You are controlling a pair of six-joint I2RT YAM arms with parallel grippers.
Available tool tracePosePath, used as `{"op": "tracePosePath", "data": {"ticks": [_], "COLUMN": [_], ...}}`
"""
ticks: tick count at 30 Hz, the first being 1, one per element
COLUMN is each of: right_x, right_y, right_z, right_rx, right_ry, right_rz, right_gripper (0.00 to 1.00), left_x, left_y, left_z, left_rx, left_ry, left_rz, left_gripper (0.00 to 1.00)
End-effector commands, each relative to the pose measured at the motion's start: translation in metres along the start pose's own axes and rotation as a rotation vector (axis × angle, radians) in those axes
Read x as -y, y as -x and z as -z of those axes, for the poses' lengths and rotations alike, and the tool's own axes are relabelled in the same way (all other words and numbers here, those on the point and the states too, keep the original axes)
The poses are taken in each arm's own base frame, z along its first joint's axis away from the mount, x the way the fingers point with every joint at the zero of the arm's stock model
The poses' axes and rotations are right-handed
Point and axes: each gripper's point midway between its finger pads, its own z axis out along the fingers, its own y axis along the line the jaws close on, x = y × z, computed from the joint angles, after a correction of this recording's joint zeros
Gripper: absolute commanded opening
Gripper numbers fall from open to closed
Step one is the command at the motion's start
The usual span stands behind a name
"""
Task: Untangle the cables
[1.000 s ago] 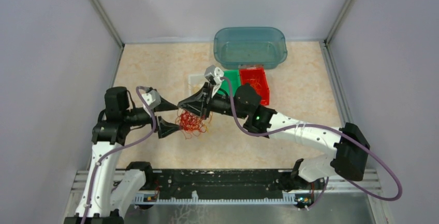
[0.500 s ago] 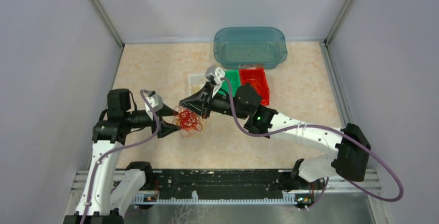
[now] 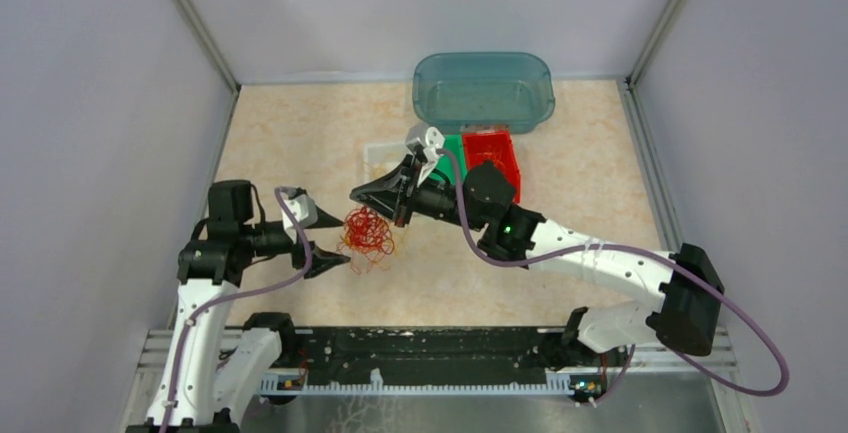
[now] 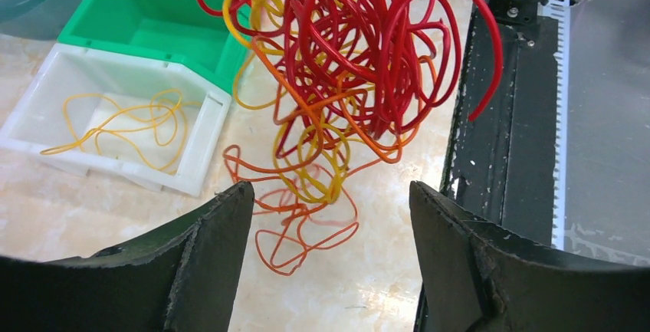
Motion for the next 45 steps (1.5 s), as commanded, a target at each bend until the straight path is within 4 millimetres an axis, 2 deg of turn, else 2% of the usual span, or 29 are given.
{"op": "tracePosePath", "data": {"ticks": [1, 6, 9, 13, 15, 19, 21, 25, 32, 34, 36, 37, 39, 41, 42, 45], "right_x": [-0.006, -0.001, -0.002, -0.006, -0.009, -0.016, -0.018, -0.021, -0.024, -0.024, -0.024, -0.024, -0.024, -0.021, -0.019, -0.009], "right_y": [0.036, 0.050, 0.066, 0.089, 0.098, 0.111, 0.117, 0.124, 0.142, 0.146, 0.150, 0.152, 0.154, 0.156, 0.156, 0.154], "right_z": [0.006, 0.013, 0.019, 0.022, 0.023, 0.020, 0.020, 0.017, 0.018, 0.018, 0.018, 0.019, 0.021, 0.025, 0.027, 0.036], "right_rx": [0.096, 0.125, 0.177, 0.240, 0.260, 0.283, 0.299, 0.322, 0.381, 0.397, 0.414, 0.419, 0.423, 0.425, 0.426, 0.419], "right_ry": [0.001, -0.010, 0.011, 0.039, 0.052, 0.078, 0.090, 0.106, 0.120, 0.125, 0.138, 0.142, 0.137, 0.119, 0.105, 0.051], "right_rz": [0.030, -0.002, -0.047, -0.081, -0.086, -0.093, -0.101, -0.118, -0.138, -0.152, -0.168, -0.171, -0.169, -0.156, -0.149, -0.119], "right_gripper": [0.00, 0.00, 0.00, 0.00, 0.00, 0.00, 0.00, 0.00, 0.00, 0.00, 0.00, 0.00, 0.00, 0.00, 0.00, 0.00], "left_x": [-0.005, -0.006, -0.006, -0.009, -0.014, -0.010, -0.007, -0.017, -0.016, -0.019, -0.021, -0.024, -0.034, -0.042, -0.046, -0.061], "left_y": [-0.007, -0.008, -0.005, 0.001, 0.003, 0.005, 0.007, 0.009, -0.005, -0.007, -0.007, -0.008, -0.007, -0.009, -0.010, -0.009], "left_z": [0.000, 0.000, -0.001, -0.001, -0.001, -0.004, -0.006, -0.011, -0.023, -0.028, -0.031, -0.032, -0.031, -0.027, -0.024, -0.013], "left_rx": [-0.019, -0.024, -0.010, 0.023, 0.039, 0.077, 0.103, 0.132, 0.106, 0.101, 0.101, 0.097, 0.081, 0.049, 0.029, -0.017], "left_ry": [0.018, 0.007, 0.011, 0.035, 0.061, 0.052, 0.036, 0.051, 0.027, 0.032, 0.032, 0.043, 0.090, 0.134, 0.159, 0.273], "left_rz": [-0.046, -0.045, -0.077, -0.105, -0.133, -0.111, -0.059, -0.013, -0.012, -0.009, -0.017, -0.021, -0.033, -0.068, -0.089, -0.122], "left_gripper": [0.79, 0.75, 0.74, 0.84, 0.87, 0.90, 0.87, 0.81, 0.76, 0.71, 0.59, 0.50, 0.24, 0.05, 0.00, 0.00]}}
